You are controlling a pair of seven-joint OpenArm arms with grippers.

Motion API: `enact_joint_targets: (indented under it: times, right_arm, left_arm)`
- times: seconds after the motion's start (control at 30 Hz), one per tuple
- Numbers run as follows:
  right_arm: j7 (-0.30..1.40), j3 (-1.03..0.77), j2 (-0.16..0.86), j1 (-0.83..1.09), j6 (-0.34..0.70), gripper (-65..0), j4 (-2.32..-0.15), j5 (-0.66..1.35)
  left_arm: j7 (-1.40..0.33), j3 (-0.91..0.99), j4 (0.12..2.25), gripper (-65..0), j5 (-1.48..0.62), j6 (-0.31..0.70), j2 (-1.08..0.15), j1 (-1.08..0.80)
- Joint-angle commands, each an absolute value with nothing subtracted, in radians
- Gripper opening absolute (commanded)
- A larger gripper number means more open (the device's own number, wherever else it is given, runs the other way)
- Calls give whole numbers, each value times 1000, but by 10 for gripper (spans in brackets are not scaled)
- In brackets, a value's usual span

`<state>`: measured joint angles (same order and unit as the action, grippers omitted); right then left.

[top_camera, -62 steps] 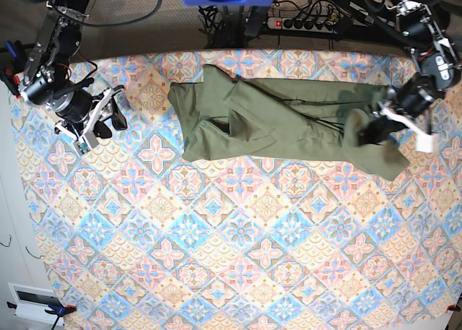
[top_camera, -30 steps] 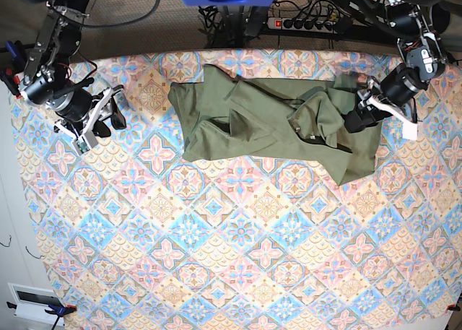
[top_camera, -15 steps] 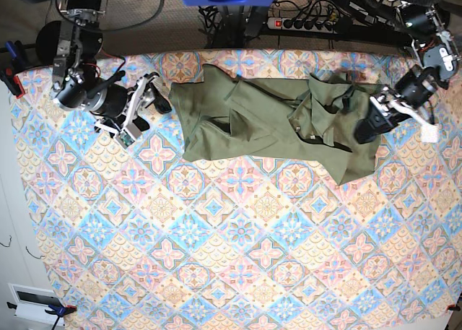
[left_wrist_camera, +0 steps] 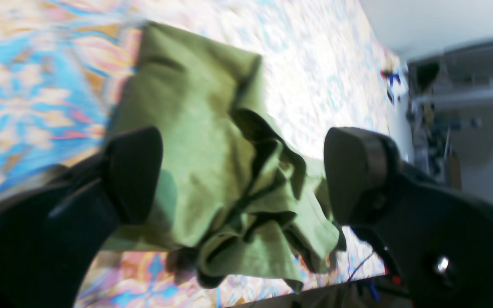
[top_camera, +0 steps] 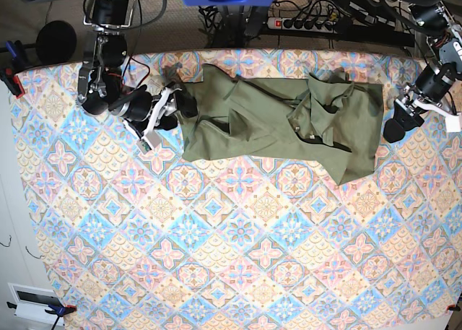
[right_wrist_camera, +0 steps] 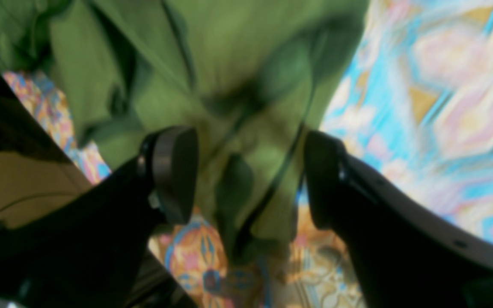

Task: Layout the t-shirt on the table in an organized manner, then fold the t-shirt properly
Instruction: 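Fold the shirt end held by the left gripper toward the right gripper, then lift the shirt end with the right gripper and fold it over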

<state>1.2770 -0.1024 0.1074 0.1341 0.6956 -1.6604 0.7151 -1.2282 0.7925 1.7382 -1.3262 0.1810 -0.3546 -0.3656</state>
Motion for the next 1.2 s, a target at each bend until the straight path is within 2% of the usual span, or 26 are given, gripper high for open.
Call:
enact_joint_targets:
  times: [0.0, 0.33, 0.5, 0.73, 0.8, 1.0, 1.1, 1.17]
  right_arm:
    - [1256, -108, 107, 108, 698, -272, -1659, 737]
    - [1256, -111, 48, 81, 698, -272, -1511, 737]
    - [1259, -110, 5, 81, 698, -272, -1504, 737]
    - [1257, -110, 5, 79, 698, -287, -1503, 737]
    - [1260, -110, 5, 59, 698, -345, -1480, 737]
    - [1264, -145, 7, -24, 698, -650, -1382, 737]
    - [1265, -245, 15, -42, 698, -639, -1346, 737]
    - [1265, -291, 62, -70, 698, -645, -1340, 737]
  left_arm:
    - [-1218, 811, 1741, -56, -1345, 186, -372, -363]
    - [-1218, 823, 1739, -56, -1296, 186, -372, -363]
    - [-1216, 823, 1739, -57, -1296, 186, -372, -363]
    - [-1216, 823, 1738, -57, -1296, 186, -372, -361]
    - [-1216, 822, 1738, -57, -1296, 186, -372, -337]
    - [-1216, 822, 1738, -57, -1262, 186, -371, -317]
    - [-1216, 822, 1738, -57, -1256, 186, -371, -315]
    - [-1216, 822, 1738, -57, -1256, 186, -371, -315]
